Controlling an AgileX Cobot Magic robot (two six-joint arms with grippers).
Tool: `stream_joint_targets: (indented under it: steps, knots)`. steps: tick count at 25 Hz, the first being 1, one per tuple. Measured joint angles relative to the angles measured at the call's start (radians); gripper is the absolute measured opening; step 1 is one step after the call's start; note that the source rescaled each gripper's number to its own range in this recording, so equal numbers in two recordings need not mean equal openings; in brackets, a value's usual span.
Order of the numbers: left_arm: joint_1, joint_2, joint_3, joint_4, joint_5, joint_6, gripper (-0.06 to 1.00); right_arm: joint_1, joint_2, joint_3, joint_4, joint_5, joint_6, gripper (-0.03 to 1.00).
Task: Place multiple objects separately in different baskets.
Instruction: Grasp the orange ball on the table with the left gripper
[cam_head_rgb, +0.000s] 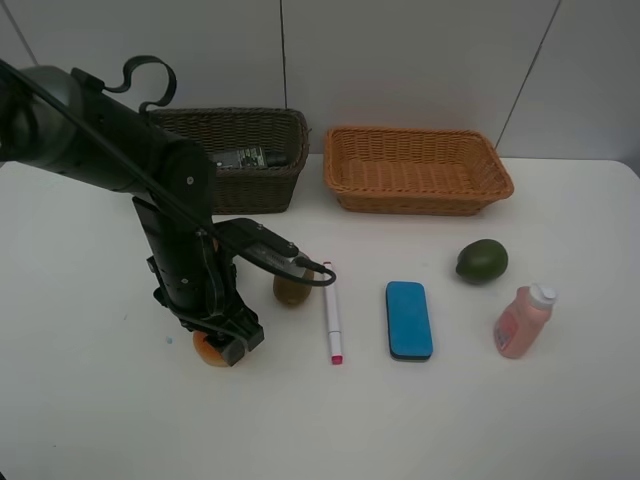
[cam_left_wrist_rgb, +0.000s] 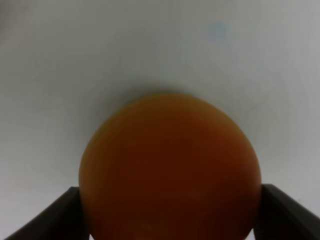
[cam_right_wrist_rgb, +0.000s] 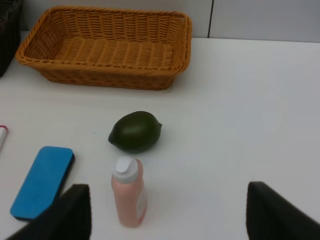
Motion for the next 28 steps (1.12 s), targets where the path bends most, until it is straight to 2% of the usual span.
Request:
stream_joint_targets:
  steps: [12,16,22,25,28]
  knots:
    - [0.0,0.055,-0.002,-0.039,-0.006,-0.003,0.66,0.0,0.0,0.0,0.0,0.0,0.0,0.75]
    - [0.0,0.055,-0.002,-0.045,0.004,-0.019,0.78,0.0,0.0,0.0,0.0,0.0,0.0,0.75]
    - [0.0,0.06,-0.023,-0.046,0.045,-0.037,0.82,0.0,0.0,0.0,0.0,0.0,0.0,0.75]
    - [0.0,0.063,-0.091,-0.046,0.126,-0.049,0.81,0.0,0.0,0.0,0.0,0.0,0.0,0.75]
    - [0.0,0.064,-0.172,-0.046,0.208,-0.061,0.68,0.0,0.0,0.0,0.0,0.0,0.0,0.75]
